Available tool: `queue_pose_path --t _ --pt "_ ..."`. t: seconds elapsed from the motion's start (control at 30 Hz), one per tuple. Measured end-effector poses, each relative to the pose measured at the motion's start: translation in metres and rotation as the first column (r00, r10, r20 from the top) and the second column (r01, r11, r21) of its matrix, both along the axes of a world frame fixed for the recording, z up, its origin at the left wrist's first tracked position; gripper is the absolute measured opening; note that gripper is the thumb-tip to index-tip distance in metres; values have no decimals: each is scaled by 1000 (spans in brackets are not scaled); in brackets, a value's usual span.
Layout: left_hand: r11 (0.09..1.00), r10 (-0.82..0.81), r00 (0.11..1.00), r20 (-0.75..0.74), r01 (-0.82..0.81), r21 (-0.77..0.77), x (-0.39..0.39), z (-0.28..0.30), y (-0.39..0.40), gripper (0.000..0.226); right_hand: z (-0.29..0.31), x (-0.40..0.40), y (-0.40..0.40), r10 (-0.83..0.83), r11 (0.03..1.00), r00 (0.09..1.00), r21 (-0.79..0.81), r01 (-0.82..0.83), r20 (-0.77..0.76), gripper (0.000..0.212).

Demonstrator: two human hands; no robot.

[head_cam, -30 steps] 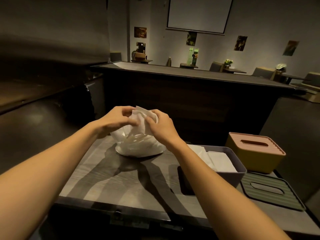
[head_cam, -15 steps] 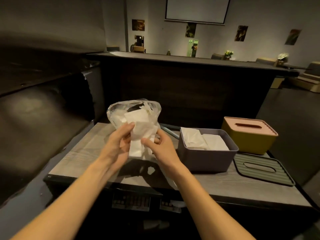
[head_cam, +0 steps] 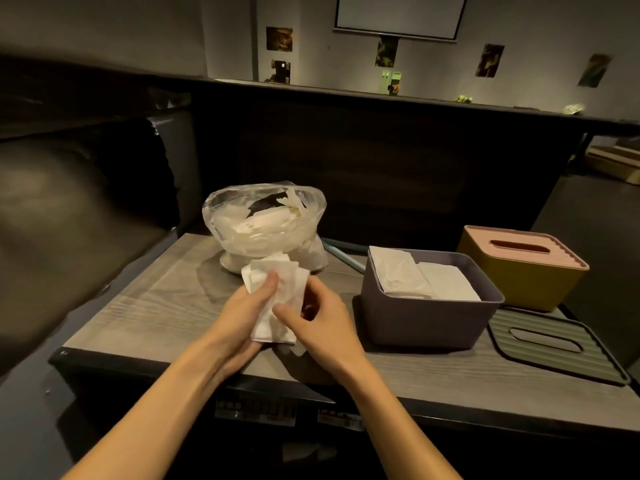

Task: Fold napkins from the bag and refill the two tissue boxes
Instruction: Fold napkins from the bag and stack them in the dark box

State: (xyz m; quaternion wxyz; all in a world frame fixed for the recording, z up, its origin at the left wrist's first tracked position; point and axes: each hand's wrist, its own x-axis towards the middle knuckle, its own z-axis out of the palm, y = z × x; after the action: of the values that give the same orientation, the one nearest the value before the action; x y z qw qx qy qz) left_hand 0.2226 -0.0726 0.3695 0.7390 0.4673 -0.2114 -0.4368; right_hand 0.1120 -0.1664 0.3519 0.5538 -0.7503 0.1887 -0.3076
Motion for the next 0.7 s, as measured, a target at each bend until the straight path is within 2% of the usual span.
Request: queue_pose_path --t 0.07,0.13,0.2,0.27,0.33,0.37,0.43,0.5,0.7 --pt "999 36 995 94 -36 6 4 -2 -2 36 -3 4 -1 -122 991 992 -45 123 21 27" --pt "999 6 971 239 -14 32 4 -4 -3 37 -3 6 -5 -189 980 980 82 183 63 27" --pt "996 -84 942 324 69 58 1 -7 -2 33 1 4 -5 -166 974 984 166 155 60 34" --pt "986 -164 920 355 145 79 1 -9 -1 22 3 3 -5 -118 977 991 187 104 64 42" --pt "973 -229 907 352 219 67 5 -13 0 15 4 2 -3 -96 977 989 201 71 116 33" --pt "966 -257 898 357 253 59 6 -14 0 24 4 2 -2 -106 976 983 204 74 151 26" --pt "953 -295 878 377 301 45 9 -16 0 38 6 0 -1 -156 983 962 135 128 224 11" --pt "960 -265 875 404 278 29 9 -20 -2 47 8 -4 1 -208 977 930 11 215 303 6" --pt "973 -224 863 453 225 53 7 -18 -3 51 11 -8 6 -258 938 863 -101 331 435 30"
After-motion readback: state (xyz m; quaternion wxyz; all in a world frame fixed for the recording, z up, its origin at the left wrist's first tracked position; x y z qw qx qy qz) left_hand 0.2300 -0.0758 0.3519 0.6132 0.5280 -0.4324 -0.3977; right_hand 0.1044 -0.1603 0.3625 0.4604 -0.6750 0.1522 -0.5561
